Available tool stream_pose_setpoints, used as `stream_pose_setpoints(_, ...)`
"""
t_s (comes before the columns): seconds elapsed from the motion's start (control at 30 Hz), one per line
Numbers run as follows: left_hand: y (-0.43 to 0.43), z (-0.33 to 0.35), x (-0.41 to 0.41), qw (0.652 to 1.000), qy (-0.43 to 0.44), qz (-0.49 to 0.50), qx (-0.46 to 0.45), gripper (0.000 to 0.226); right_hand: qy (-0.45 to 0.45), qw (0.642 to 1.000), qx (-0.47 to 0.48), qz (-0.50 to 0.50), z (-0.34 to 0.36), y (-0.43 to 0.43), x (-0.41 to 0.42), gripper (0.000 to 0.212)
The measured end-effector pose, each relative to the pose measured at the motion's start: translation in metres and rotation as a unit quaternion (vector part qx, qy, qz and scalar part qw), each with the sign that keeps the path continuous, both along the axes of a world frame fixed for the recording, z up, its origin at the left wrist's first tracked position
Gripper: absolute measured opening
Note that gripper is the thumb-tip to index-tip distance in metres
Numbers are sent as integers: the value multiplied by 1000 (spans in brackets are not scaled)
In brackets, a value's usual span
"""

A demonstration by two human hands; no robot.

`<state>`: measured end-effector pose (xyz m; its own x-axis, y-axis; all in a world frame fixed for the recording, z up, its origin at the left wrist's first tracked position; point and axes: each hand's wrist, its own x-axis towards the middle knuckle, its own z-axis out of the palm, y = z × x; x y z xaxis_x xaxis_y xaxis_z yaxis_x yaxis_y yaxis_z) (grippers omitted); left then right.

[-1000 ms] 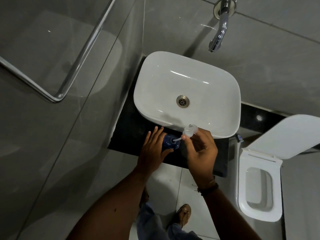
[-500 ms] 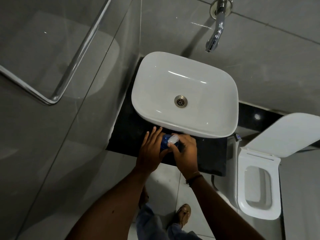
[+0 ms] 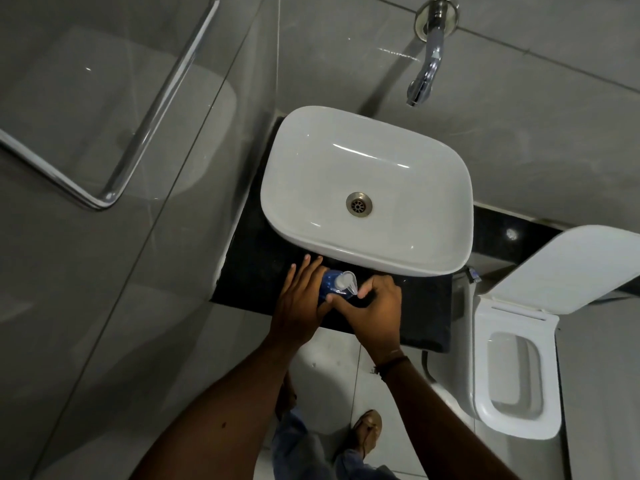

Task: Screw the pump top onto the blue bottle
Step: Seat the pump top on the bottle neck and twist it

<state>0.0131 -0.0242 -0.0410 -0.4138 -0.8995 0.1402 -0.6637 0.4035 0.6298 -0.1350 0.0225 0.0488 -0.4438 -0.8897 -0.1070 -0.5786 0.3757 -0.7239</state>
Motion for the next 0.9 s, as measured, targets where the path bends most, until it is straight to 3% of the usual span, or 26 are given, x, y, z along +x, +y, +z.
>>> stream_pose_setpoints(0.17,0,1,-1,1000,-4,-2,1,78,-35,993,40,107,1,-5,-1,72)
stream_pose_setpoints(0.33,-1,2,-1,1000,-10,2,5,77,-37,998,1,50,6,-12,2,31)
stream_pose_setpoints(0.43,-1,3,0,1000,-9,5,2,74,-23,1000,-19,7,12,-13,0,51)
stream_pose_setpoints(0.57,-1,1,0,1000,-14,0,9,78,-24,993,33,107,4,-12,-6,73)
stream_pose_setpoints(0.67,-1,-1,0,1000,-21,0,2,76,-26,993,36,107,4,-14,-4,51)
stream_pose_setpoints(0.77,-1,0,-1,1000,-15,5,1,74,-11,999,35,31,6,-18,1,33)
stream_pose_setpoints(0.83,0,2,-1,1000,-15,10,-3,67,-5,1000,24,10,7,-19,0,49)
stream_pose_setpoints(0.9,1,3,-2,1000,-21,12,-7,61,-15,998,15,52,8,-18,-2,60)
